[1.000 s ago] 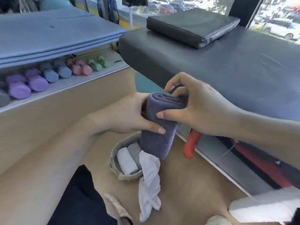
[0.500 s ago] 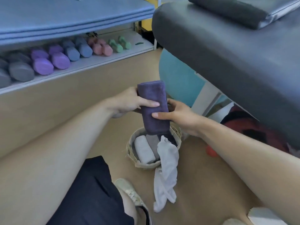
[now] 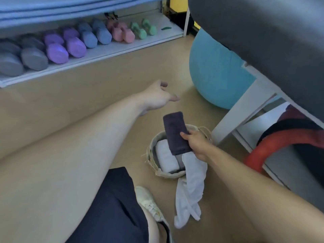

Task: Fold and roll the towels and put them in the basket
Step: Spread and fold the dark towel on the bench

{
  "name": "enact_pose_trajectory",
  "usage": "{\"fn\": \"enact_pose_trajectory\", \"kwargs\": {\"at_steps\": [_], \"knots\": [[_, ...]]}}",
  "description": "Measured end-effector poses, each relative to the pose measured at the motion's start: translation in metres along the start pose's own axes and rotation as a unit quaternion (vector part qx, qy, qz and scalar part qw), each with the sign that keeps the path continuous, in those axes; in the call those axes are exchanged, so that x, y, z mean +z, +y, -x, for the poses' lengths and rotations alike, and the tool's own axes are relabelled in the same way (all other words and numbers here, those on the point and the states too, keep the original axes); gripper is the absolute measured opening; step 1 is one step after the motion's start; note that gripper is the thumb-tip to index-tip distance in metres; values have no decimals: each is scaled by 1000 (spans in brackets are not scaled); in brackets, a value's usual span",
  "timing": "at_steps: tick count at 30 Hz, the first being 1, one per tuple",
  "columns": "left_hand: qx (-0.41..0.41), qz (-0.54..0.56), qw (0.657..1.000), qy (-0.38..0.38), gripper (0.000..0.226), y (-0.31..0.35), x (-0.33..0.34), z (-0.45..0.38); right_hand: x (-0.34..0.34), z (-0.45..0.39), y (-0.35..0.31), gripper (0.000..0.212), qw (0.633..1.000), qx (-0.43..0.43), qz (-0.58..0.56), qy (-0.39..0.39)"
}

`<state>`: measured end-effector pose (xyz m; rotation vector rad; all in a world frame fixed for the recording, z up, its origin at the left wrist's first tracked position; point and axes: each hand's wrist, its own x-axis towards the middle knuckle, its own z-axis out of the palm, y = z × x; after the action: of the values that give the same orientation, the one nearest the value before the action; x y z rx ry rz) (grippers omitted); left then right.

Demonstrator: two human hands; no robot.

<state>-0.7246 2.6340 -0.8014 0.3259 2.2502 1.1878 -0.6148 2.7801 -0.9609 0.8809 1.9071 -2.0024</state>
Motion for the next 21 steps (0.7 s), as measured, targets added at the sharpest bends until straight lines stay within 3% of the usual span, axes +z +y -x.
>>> {"fn": "enact_pose_trajectory", "kwargs": {"at_steps": [7,13,16,19,21], "knots": [[-9,-26,1000,-3,76,2,11,-14,34,-36,81,37,990,102,99,21],[8,-88,996,0,74,7,23,-17,44,-49,96,42,986,117,118,19],[13,-103,995,2,74,10,23,-15,41,-53,91,38,976,122,182,1],[10,-112,994,3,74,11,22,-14,41,-55,91,38,933,80,350,3],[11,-118,993,3,75,11,22,-13,44,-52,95,49,884,2,463,66]]}}
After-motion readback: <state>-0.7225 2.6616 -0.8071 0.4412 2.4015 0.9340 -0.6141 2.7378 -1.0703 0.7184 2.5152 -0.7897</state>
